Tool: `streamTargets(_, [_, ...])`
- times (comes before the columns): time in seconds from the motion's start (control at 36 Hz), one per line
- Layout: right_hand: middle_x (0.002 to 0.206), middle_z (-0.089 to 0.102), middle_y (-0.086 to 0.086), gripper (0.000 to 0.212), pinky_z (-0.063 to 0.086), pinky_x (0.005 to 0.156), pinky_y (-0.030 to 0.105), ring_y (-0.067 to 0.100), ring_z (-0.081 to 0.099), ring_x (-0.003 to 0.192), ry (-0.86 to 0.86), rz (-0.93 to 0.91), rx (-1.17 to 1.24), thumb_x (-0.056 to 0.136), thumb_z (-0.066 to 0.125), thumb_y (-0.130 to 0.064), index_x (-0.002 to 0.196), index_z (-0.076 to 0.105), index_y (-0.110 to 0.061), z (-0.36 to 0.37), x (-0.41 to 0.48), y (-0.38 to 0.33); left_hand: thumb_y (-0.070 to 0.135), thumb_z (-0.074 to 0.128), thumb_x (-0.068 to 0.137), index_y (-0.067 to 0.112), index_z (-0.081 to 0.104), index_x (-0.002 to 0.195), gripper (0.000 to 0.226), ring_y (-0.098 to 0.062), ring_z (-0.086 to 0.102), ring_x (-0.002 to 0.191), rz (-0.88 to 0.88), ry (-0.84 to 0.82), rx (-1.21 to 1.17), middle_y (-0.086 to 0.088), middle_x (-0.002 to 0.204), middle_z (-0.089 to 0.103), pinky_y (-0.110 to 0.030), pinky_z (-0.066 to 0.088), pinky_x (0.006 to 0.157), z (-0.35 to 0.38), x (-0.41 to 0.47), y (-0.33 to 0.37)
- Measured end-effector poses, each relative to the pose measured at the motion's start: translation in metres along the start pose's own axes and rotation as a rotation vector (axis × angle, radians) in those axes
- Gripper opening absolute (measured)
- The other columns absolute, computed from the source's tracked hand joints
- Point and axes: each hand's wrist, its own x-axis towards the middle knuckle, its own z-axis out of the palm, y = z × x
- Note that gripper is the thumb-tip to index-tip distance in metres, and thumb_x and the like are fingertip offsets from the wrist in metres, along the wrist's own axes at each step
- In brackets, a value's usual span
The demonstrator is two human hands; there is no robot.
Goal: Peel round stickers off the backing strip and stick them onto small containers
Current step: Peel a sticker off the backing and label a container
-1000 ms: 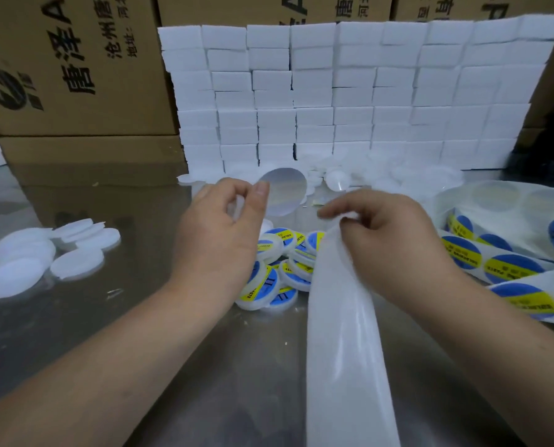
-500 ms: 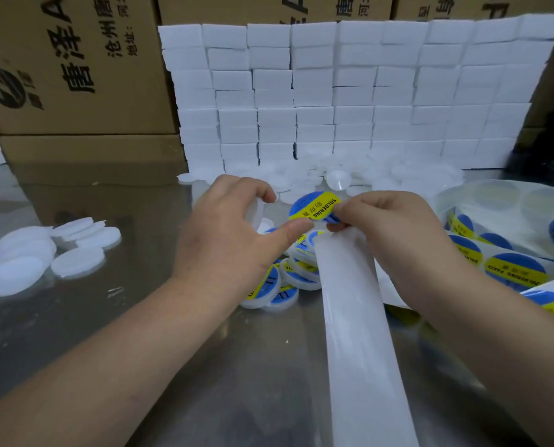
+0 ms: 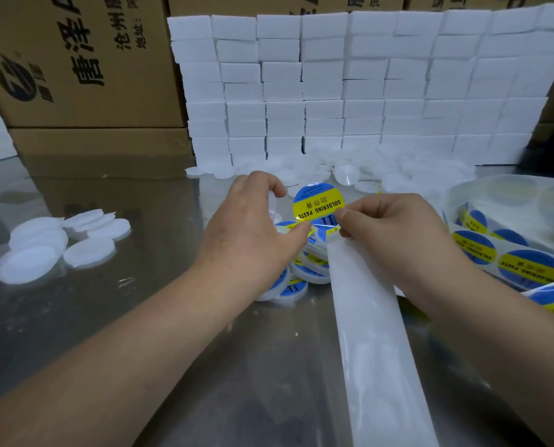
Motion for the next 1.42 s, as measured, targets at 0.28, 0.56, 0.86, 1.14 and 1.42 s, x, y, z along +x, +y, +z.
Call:
streamTargets(0.28, [0.051,0.061,-0.013,0.028,0.029,0.037,0.008,-0.004,0.044,0.042,0.092,0.009,0.008,0.084,0.058,-0.025,0.057,0.063,-0.021,-0.007,0.003,-0.002,0.018,0.057,0.078,0.037,0.037,0.091,0.031,-0.004,0.043,0.073,-0.051,0.03,0.016,0.017,0.091,0.039,-0.022,0.027,0.055,0.005,0.005,-0.01])
streamTargets(0.56, [0.049,0.056,-0.015,0.019,0.03,0.04,0.008,-0.003,0.043,0.044,-0.06,-0.027,0.09,0.081,0.059,-0.027,0.064,0.065,-0.033,-0.001,-0.004,-0.007,0.02,0.039,0.097,0.018,0.058,0.097,0.019,-0.02,0.063,0.077,-0.547,-0.06,-1.068,-0.007,0.095,0.062,-0.031,0.051,0.073,0.005,0.012,0.003])
streamTargets(0.86, [0.044,0.05,-0.012,0.036,0.03,0.041,0.014,0.003,0.038,0.042,-0.19,0.001,0.122,0.082,0.06,-0.023,0.046,0.062,-0.025,0.001,-0.007,-0.01,0.029,0.03,0.1,0.023,0.059,0.097,0.03,-0.023,0.069,0.068,-0.528,-0.223,-1.201,-0.005,0.08,0.072,-0.026,0.055,0.053,0.011,0.009,-0.001])
streamTargets(1.14, [0.046,0.055,-0.01,0.028,0.03,0.039,0.011,0.0,0.04,0.04,-0.176,-0.008,0.112,0.083,0.059,-0.02,0.056,0.065,-0.015,0.003,-0.005,-0.008,0.031,0.036,0.097,0.015,0.059,0.091,0.029,-0.028,0.067,0.07,-0.497,-0.265,-1.366,-0.011,0.079,0.068,-0.036,0.057,0.06,0.012,0.01,-0.002])
streamTargets(1.42, [0.046,0.058,-0.016,0.03,0.033,0.043,0.009,-0.003,0.045,0.044,-0.163,-0.044,0.069,0.085,0.058,-0.022,0.056,0.066,-0.02,0.003,-0.003,-0.005,0.019,0.049,0.088,0.016,0.06,0.091,0.013,-0.026,0.069,0.072,-0.415,-0.303,-1.363,-0.008,0.08,0.071,-0.033,0.057,0.06,0.013,0.006,-0.002])
